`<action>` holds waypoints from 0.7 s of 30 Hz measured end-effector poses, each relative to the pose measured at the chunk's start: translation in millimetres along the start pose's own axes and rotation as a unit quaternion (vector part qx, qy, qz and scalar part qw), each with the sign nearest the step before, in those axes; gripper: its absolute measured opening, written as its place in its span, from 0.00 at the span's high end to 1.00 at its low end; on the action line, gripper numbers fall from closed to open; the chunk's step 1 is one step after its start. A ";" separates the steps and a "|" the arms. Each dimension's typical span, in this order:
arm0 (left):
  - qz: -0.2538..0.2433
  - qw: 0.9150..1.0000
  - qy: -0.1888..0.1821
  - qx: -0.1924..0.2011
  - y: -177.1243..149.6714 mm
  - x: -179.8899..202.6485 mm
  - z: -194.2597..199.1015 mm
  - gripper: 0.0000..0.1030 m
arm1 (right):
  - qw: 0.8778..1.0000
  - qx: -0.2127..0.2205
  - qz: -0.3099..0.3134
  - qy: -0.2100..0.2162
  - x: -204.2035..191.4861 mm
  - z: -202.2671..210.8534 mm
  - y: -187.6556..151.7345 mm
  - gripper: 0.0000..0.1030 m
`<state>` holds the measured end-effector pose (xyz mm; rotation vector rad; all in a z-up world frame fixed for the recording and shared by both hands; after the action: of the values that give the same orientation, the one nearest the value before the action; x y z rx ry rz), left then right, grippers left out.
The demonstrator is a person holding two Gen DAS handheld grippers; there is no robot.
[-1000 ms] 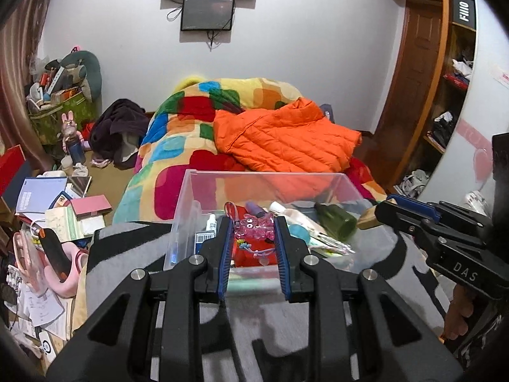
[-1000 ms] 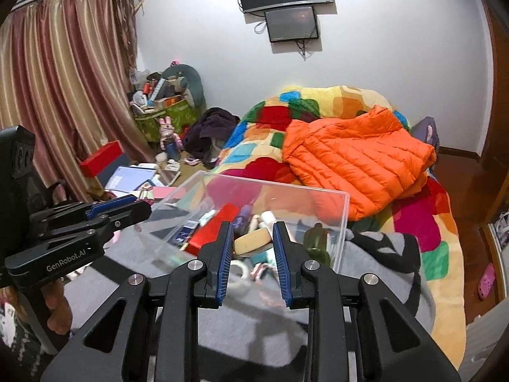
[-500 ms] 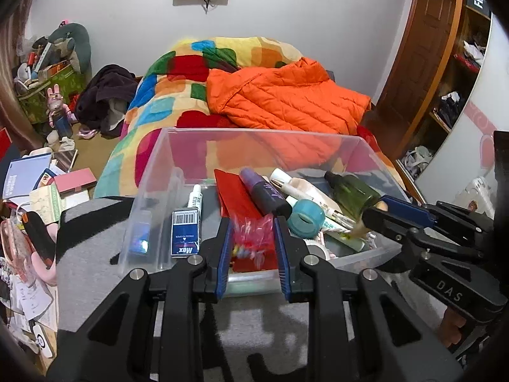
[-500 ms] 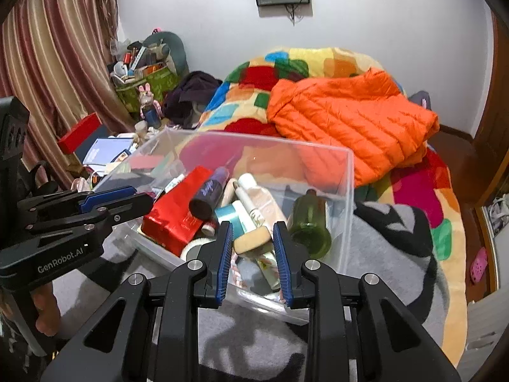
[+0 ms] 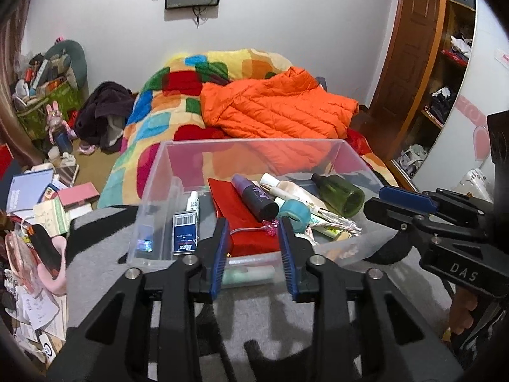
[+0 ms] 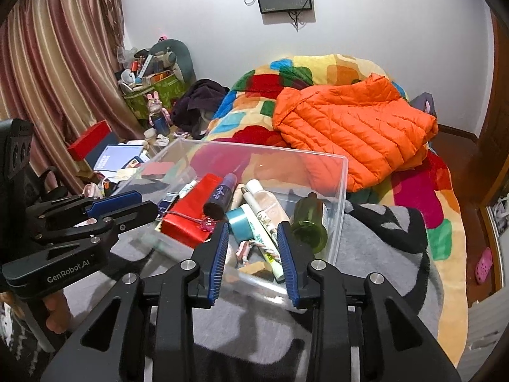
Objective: Organize objects
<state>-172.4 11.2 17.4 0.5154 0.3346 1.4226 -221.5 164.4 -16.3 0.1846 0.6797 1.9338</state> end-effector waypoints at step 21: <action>0.005 0.998 0.014 0.056 -51.4 10.9 33.3 0.14 | 0.998 0.052 0.018 -0.022 -21.2 44.4 -46.0 0.21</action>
<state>-110.3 13.9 19.4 0.5898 0.4366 1.4279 -157.2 176.8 -0.6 0.3058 0.7527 1.9240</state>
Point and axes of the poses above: each gripper's, at about its wrist camera, not at the fingertips, and z roughly against the way its jaws point, x to its right, y to its top, the point moved 1 cm from there along -z, roughly the way its jaws point, and after that the axes turned 14 degrees about -x, right-handed, at the moved point
